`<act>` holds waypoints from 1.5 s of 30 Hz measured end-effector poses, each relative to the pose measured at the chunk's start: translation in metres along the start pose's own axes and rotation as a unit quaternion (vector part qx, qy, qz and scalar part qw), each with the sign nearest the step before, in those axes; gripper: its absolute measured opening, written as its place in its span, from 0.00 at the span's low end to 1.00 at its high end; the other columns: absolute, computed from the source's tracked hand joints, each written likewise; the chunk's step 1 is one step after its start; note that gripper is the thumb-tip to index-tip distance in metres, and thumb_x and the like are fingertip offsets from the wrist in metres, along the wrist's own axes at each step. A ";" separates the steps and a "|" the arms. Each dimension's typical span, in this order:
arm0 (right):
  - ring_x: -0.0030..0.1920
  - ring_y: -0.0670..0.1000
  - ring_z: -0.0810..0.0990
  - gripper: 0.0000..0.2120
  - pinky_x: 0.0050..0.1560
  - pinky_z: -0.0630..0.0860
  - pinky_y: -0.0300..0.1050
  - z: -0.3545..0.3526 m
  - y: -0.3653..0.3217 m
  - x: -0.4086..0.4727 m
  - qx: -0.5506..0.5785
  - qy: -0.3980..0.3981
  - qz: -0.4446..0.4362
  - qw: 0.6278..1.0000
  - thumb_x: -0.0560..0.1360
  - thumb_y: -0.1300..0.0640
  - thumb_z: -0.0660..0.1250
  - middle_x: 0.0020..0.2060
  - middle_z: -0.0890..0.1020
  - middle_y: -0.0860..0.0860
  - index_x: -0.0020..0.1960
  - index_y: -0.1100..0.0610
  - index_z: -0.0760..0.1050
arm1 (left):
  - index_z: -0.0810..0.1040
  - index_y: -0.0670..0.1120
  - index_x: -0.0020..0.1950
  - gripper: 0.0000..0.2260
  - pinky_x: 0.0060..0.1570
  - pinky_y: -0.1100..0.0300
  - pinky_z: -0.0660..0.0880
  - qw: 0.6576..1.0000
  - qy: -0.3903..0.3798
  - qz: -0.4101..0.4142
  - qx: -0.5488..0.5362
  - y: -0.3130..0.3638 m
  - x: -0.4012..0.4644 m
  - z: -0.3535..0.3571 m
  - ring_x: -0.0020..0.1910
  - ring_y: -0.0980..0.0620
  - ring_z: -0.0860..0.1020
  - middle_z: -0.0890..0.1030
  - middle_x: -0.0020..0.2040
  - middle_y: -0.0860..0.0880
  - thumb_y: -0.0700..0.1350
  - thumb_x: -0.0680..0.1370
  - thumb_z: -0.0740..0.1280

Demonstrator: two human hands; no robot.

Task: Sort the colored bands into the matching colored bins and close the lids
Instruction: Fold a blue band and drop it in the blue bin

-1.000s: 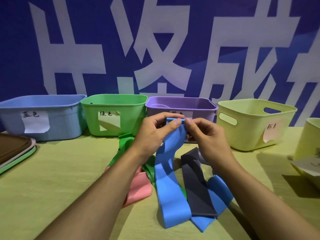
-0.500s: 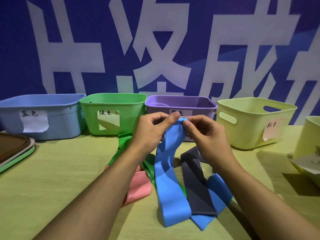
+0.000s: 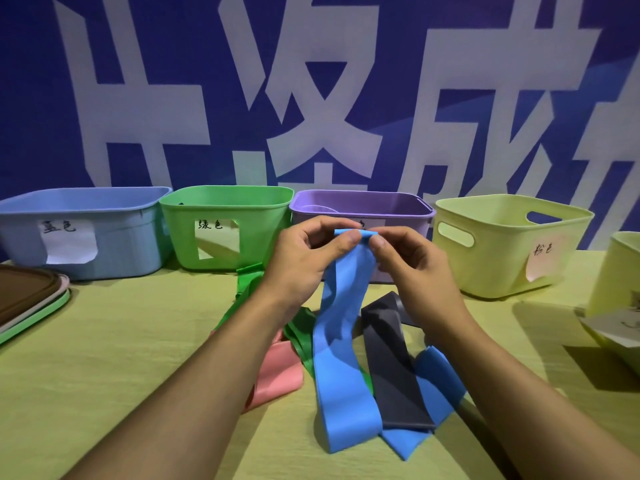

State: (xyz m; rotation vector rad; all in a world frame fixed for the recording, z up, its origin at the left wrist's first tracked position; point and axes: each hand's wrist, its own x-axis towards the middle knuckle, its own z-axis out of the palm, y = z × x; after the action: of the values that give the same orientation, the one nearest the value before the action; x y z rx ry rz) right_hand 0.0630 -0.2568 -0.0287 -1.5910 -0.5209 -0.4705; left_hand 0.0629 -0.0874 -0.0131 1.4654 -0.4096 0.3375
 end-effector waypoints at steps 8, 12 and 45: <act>0.46 0.50 0.87 0.07 0.51 0.84 0.50 0.005 0.005 -0.002 -0.011 -0.076 0.068 0.995 0.78 0.56 0.73 0.44 0.88 0.53 0.51 0.60 0.83 | 0.84 0.46 0.50 0.02 0.31 0.64 0.76 0.998 0.049 0.008 -0.042 0.004 0.000 0.002 0.40 0.56 0.82 0.86 0.44 0.50 0.41 0.78 0.72; 0.46 0.54 0.87 0.06 0.52 0.83 0.56 0.004 0.008 -0.001 -0.036 -0.059 0.056 0.996 0.76 0.57 0.75 0.42 0.88 0.53 0.48 0.60 0.84 | 0.84 0.46 0.49 0.02 0.37 0.65 0.78 0.998 0.058 0.021 -0.031 0.003 0.002 0.002 0.42 0.57 0.82 0.86 0.43 0.51 0.41 0.78 0.73; 0.42 0.53 0.86 0.13 0.39 0.85 0.49 0.005 -0.005 -0.002 0.000 0.006 0.074 0.997 0.79 0.47 0.66 0.41 0.87 0.52 0.48 0.54 0.84 | 0.86 0.44 0.49 0.10 0.48 0.60 0.81 0.998 -0.015 0.057 0.035 -0.009 0.001 0.001 0.50 0.52 0.85 0.88 0.50 0.47 0.30 0.74 0.75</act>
State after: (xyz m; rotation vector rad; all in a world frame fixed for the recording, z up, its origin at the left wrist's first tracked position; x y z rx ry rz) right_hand 0.0581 -0.2519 -0.0264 -1.6135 -0.3918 -0.3680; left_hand 0.0676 -0.0894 -0.0205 1.5207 -0.5110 0.4253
